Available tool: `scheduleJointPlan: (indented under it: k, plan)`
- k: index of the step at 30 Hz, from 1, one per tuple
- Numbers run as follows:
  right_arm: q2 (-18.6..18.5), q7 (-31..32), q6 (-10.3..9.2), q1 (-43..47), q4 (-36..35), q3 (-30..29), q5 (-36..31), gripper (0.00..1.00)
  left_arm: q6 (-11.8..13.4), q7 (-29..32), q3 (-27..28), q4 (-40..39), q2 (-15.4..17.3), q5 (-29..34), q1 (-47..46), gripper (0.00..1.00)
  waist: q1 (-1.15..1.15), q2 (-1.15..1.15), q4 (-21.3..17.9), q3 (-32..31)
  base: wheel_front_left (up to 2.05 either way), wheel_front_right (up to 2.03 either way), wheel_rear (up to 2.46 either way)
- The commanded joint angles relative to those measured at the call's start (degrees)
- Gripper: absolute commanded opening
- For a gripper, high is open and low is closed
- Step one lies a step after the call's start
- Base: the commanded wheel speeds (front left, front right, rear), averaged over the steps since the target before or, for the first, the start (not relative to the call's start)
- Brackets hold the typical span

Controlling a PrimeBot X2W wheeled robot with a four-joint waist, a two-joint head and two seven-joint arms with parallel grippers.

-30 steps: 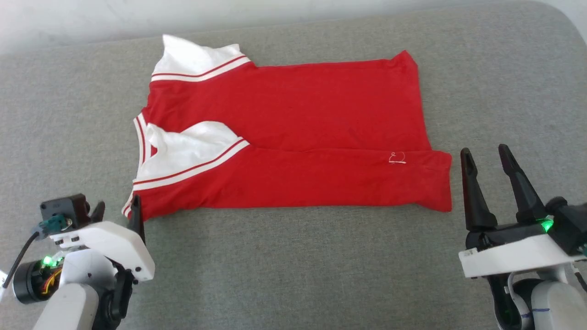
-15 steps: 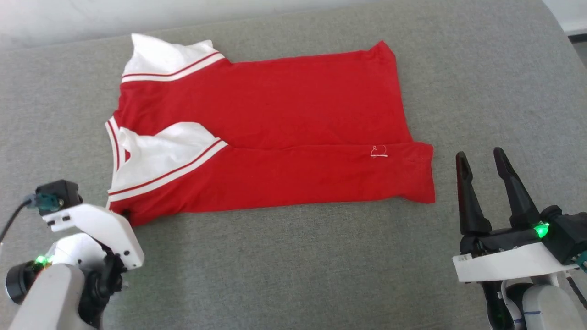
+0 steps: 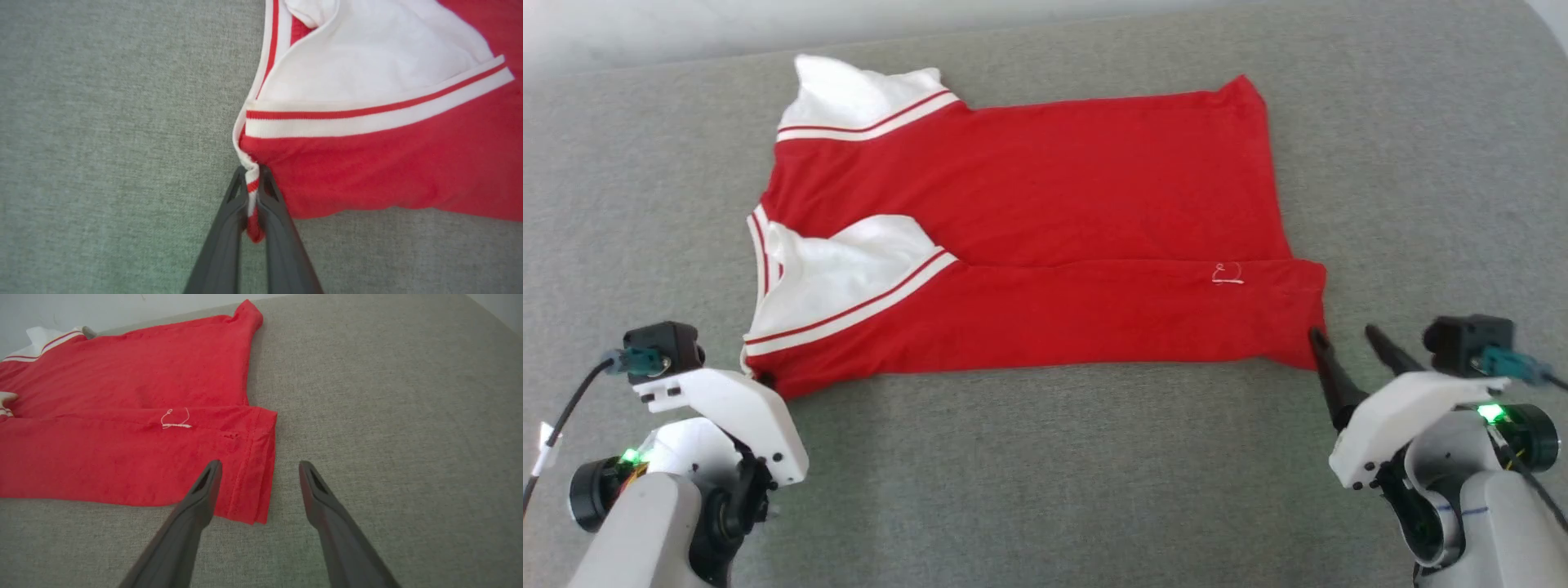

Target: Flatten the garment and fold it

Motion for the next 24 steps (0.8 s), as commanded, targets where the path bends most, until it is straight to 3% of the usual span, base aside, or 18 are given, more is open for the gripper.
scheduleJointPlan:
  k: [1, 9, 10, 11, 13, 16, 24]
  plan:
    - [0.2, 3.4, -0.05, -1.3, 0.8, -0.3, 0.2, 1.00, -0.3, 0.0, -0.4, 1.1, -0.3, 0.1, 0.7, 0.00, 0.00, 0.00, 1.1, 0.2, 0.00, 0.00, 0.00]
    - [0.2, 24.4, -0.05, -3.6, 2.3, -2.3, -1.1, 0.98, -1.8, -1.6, -1.7, 1.8, -1.6, -0.2, -0.3, 0.00, 0.00, 0.00, 3.5, 1.2, 0.00, 0.00, 0.00]
    - [0.2, 27.2, -0.05, -3.6, 2.1, -2.3, -1.1, 0.50, -2.0, -1.8, -1.9, 2.0, -1.7, -0.2, -0.4, 0.00, 0.00, 0.00, 3.6, 1.3, 0.00, 0.00, 0.00]
    - [0.2, 29.6, -0.05, -3.5, 1.6, -2.3, -1.1, 0.30, -2.1, -2.1, -2.0, 2.1, -1.9, -0.2, -0.6, 0.00, 0.00, 0.00, 3.8, 1.3, 0.00, 0.00, 0.00]
    - [0.2, 32.3, -0.05, -3.6, -0.2, -2.4, -1.2, 0.00, -2.4, -2.6, -2.2, 2.2, -2.1, -0.2, -0.8, 0.00, 0.00, 0.00, 4.0, 1.3, 0.00, 0.00, 0.00]
    - [0.2, 32.6, -0.05, -3.9, -3.0, -2.5, -1.8, 0.00, -2.7, -4.3, -2.3, 2.4, -2.2, 0.2, -1.1, 0.00, 0.00, 0.00, 4.1, 1.0, 0.00, 0.00, 0.00]
    - [0.2, 24.9, -0.05, -1.0, -9.5, -2.2, -2.4, 0.00, -1.7, -8.6, -1.7, 1.7, -1.3, 1.7, 3.2, 0.00, 0.00, 0.00, 3.8, -2.9, 0.00, 0.00, 0.00]
